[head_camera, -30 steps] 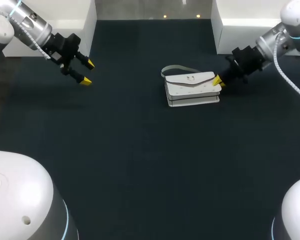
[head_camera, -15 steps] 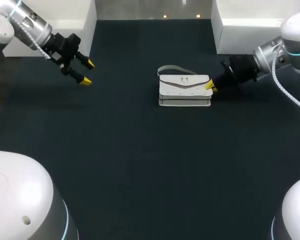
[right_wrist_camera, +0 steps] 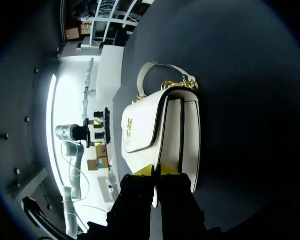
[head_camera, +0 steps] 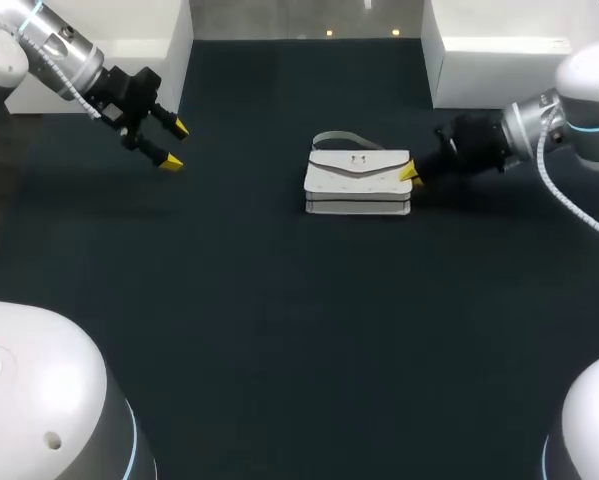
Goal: Pick up the bag, open it, inspect its contents, close it, and place it on the opposite side
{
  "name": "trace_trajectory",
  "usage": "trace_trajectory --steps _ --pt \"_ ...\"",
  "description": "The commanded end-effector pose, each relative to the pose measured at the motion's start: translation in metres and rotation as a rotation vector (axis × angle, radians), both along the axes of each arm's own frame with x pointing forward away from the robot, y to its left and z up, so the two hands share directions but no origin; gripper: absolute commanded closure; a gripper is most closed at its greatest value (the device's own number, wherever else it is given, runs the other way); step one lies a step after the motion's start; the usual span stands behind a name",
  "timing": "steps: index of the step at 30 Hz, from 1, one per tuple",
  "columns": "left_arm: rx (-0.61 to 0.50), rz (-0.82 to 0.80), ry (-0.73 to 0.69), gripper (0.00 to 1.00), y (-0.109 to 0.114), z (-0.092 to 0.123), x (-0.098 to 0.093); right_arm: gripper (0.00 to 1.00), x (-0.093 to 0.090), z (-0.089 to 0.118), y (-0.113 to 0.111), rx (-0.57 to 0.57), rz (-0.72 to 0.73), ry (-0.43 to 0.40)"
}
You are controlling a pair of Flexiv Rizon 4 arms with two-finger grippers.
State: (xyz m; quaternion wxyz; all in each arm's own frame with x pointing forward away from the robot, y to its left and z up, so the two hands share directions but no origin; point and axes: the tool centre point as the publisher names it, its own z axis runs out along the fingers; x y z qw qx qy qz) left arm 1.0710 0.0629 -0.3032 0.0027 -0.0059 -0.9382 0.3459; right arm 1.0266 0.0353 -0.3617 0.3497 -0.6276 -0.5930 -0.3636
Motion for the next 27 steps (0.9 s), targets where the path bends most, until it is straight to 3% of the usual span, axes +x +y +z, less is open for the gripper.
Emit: trace_trajectory --steps 1,9,27 --pt "-0.004 -0.002 0.001 0.0 0.0 -0.002 0.002 1.0 -0.001 -0.006 0.017 0.026 0.028 -0.003" --pt "-0.004 -0.002 0.001 0.0 0.0 -0.002 0.002 1.0 -0.009 -0.002 0.047 0.039 0.036 -0.023" --pt "-0.004 -0.002 0.001 0.0 0.0 -0.002 0.002 1.0 0.018 0.001 0.081 0.074 0.01 -0.044"
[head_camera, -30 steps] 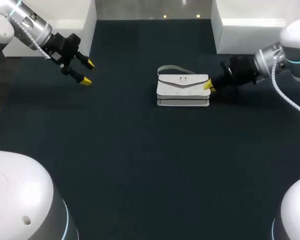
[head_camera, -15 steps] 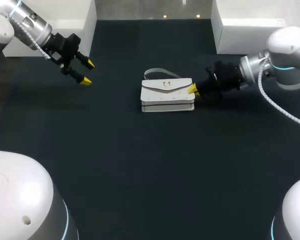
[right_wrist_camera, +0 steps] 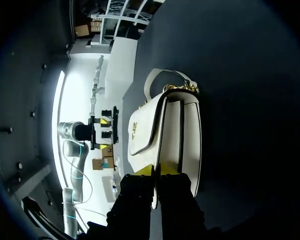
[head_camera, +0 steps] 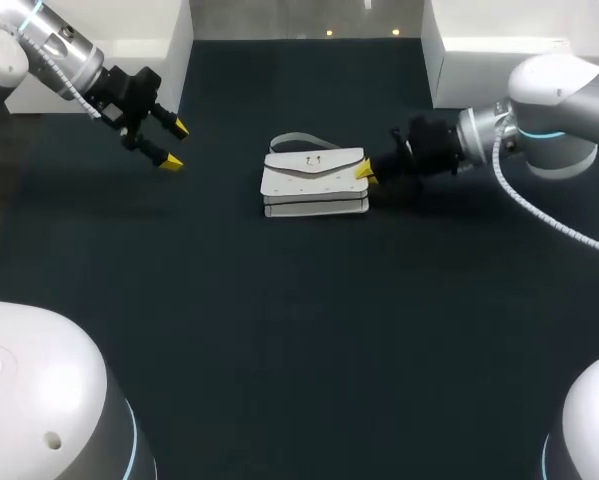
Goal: Pick up the bag, open it, inspect its contents, close it, and place it on the opposite side
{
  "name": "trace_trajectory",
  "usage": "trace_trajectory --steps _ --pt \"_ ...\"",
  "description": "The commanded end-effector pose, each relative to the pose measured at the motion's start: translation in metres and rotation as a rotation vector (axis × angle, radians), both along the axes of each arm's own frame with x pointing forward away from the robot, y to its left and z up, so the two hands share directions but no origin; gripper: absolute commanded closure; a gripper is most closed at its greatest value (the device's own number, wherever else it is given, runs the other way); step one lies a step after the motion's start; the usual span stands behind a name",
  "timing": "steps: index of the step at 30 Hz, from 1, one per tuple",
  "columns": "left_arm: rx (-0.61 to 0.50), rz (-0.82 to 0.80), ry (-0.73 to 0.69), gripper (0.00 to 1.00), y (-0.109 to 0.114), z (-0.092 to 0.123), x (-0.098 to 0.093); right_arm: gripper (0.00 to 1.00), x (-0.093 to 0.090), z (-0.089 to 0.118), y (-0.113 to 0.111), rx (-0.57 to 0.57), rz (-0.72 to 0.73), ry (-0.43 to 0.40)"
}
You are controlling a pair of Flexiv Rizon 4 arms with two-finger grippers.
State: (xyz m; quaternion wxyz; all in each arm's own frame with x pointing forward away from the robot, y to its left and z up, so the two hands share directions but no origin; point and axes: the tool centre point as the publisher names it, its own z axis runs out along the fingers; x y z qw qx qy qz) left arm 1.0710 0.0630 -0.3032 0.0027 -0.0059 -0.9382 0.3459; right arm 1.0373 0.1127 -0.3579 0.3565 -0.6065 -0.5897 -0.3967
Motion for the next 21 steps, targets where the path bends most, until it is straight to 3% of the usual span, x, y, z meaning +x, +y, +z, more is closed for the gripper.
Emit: trace_trajectory --steps 1,21 --pt "-0.004 -0.002 0.001 0.0 0.0 -0.002 0.002 1.0 0.008 -0.003 0.005 0.009 0.006 0.002" --pt "-0.004 -0.002 0.001 0.0 0.0 -0.002 0.002 1.0 0.017 -0.008 0.023 0.021 0.002 0.005"
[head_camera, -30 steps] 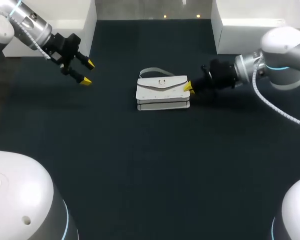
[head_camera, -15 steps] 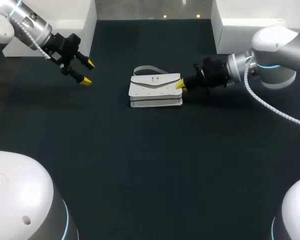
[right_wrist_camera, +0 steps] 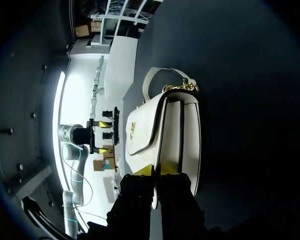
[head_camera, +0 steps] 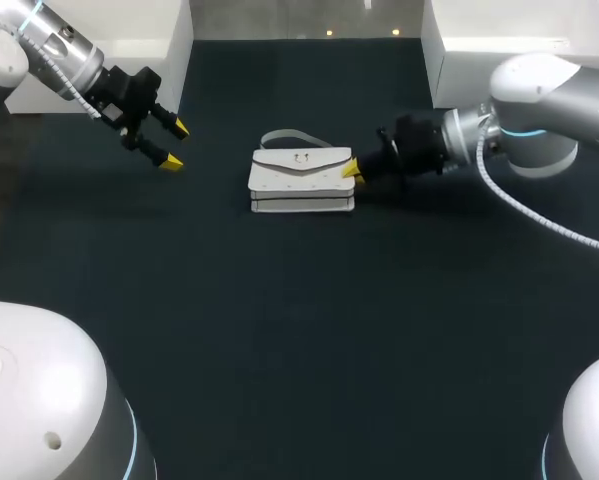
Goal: Pick up the bag, open it, inspect its contents, close it, and place it on the opposite side
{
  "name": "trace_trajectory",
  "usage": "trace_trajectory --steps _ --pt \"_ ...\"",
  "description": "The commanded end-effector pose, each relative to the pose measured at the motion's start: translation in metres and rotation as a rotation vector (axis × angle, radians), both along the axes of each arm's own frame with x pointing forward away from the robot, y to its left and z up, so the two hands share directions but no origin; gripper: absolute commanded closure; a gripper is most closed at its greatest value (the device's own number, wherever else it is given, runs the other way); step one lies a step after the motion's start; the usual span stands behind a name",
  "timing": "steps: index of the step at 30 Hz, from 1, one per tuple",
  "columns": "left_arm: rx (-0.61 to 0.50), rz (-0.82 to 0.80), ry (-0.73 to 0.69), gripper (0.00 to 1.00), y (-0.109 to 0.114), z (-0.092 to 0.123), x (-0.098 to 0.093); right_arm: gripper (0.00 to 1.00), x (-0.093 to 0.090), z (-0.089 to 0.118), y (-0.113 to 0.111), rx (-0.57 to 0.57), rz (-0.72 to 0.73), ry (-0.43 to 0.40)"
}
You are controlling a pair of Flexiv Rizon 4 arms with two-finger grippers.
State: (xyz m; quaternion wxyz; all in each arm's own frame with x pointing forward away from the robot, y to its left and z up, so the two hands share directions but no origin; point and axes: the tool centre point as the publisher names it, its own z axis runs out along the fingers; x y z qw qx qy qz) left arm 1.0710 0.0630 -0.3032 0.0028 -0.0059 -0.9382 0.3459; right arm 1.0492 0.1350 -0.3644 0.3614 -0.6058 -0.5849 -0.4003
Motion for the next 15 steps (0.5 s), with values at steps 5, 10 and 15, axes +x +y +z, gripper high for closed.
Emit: trace_trajectory --steps 5,10,15 --pt "-0.004 -0.002 0.001 0.0 0.0 -0.002 0.002 0.0 0.006 0.0 0.0 -0.009 0.004 0.004" --pt "-0.004 -0.002 0.001 0.0 0.0 -0.002 0.002 0.0 -0.001 0.014 -0.013 -0.044 -0.019 -0.027" --pt "-0.004 -0.002 0.001 0.0 0.0 -0.002 0.002 0.0 -0.008 0.032 -0.029 -0.138 -0.012 -0.073"
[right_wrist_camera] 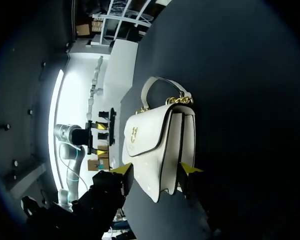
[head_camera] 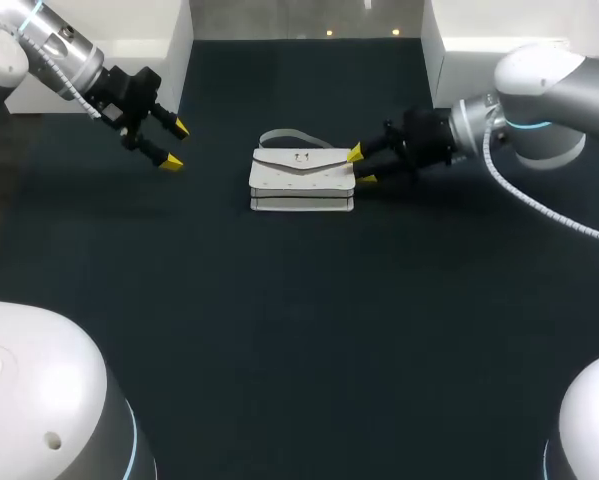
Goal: Pick up the bag, open it, inspect its contents, close it, and place it on the opposite side
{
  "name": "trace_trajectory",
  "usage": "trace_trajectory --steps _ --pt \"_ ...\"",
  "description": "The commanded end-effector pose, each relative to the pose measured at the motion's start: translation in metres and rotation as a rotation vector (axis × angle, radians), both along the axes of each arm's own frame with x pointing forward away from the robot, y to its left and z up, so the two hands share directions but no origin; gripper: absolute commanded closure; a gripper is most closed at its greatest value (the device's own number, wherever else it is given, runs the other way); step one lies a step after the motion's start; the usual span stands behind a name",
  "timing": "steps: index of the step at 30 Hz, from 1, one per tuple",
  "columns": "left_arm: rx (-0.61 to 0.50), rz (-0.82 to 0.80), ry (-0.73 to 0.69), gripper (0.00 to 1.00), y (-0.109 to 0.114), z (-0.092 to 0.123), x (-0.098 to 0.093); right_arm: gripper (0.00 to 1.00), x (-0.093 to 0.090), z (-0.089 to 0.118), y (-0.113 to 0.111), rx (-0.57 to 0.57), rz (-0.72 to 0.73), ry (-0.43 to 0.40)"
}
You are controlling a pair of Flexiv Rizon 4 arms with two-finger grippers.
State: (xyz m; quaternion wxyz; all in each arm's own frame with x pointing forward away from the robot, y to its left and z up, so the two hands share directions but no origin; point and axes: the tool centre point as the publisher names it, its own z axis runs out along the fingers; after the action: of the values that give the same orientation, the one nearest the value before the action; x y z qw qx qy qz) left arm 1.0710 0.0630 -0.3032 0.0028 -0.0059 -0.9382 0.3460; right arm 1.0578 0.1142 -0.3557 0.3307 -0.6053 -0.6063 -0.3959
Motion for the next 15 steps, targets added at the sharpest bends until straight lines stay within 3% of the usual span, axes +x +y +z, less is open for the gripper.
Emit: trace_trajectory --steps 1,6,15 --pt "-0.004 -0.002 0.001 0.0 0.0 -0.002 0.002 0.0 -0.018 0.027 -0.01 -0.097 -0.012 -0.043" --pt "-0.004 -0.002 0.001 0.0 0.0 -0.002 0.002 0.0 -0.034 0.045 -0.011 -0.25 0.109 -0.166" --pt "-0.004 -0.002 0.001 0.0 0.0 -0.002 0.002 0.0 -0.044 0.057 -0.007 -0.546 0.232 -0.235"
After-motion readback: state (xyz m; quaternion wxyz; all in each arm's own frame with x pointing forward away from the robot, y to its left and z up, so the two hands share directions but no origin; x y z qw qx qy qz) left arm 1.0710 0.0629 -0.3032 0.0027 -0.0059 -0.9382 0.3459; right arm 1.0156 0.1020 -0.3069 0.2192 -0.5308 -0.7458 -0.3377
